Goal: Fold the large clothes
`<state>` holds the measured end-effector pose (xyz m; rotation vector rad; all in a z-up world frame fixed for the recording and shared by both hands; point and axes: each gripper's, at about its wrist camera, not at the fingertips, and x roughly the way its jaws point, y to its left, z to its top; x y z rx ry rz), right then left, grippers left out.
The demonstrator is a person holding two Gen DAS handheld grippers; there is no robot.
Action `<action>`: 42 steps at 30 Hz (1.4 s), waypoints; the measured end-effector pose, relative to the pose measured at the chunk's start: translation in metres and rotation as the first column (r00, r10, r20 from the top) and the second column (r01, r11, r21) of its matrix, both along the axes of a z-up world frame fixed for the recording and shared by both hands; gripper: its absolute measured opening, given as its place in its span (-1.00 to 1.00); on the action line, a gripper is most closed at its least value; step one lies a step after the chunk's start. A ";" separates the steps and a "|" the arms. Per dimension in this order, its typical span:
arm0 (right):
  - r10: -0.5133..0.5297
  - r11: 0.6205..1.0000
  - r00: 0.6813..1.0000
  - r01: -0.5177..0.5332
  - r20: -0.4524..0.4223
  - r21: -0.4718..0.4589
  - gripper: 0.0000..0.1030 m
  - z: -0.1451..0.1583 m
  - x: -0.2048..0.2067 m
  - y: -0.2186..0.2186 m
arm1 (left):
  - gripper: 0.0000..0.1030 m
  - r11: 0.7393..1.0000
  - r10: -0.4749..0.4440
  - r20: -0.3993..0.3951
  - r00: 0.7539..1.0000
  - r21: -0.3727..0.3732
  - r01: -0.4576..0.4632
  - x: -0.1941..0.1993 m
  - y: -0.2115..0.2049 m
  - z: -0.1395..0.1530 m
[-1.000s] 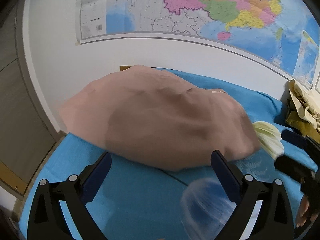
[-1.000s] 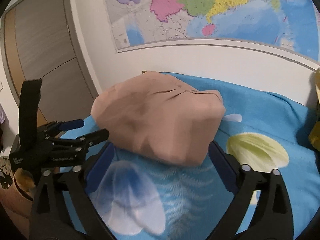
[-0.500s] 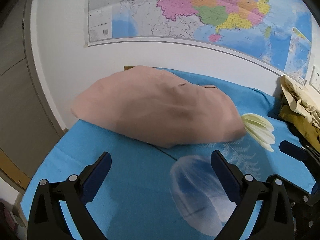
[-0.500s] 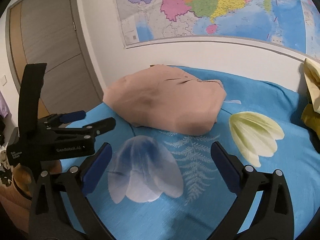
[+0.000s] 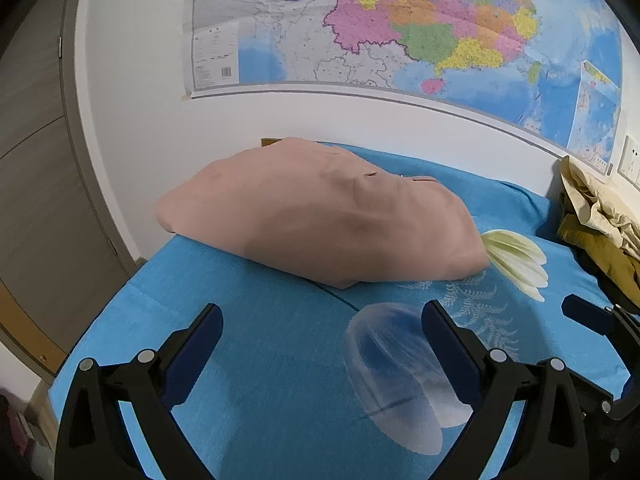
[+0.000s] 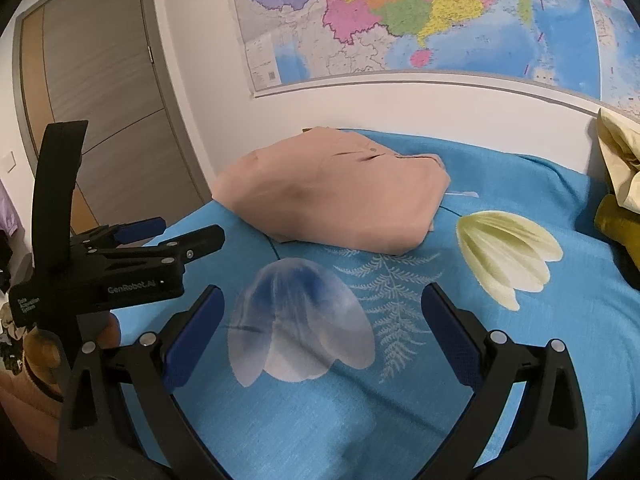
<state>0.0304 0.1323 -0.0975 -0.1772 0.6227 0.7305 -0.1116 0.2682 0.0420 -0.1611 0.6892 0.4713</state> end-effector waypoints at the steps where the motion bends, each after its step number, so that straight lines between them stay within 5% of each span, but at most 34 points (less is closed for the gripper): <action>1: -0.002 1.000 1.000 0.002 0.000 0.001 0.89 0.000 0.000 0.000 | 0.86 1.000 -0.002 0.000 1.000 0.003 0.002 0.000 -0.001 0.000; 42: -0.021 1.000 1.000 0.021 0.017 0.009 0.89 0.001 -0.012 -0.005 | 0.86 0.998 -0.042 0.023 0.999 0.042 0.041 -0.011 -0.015 0.005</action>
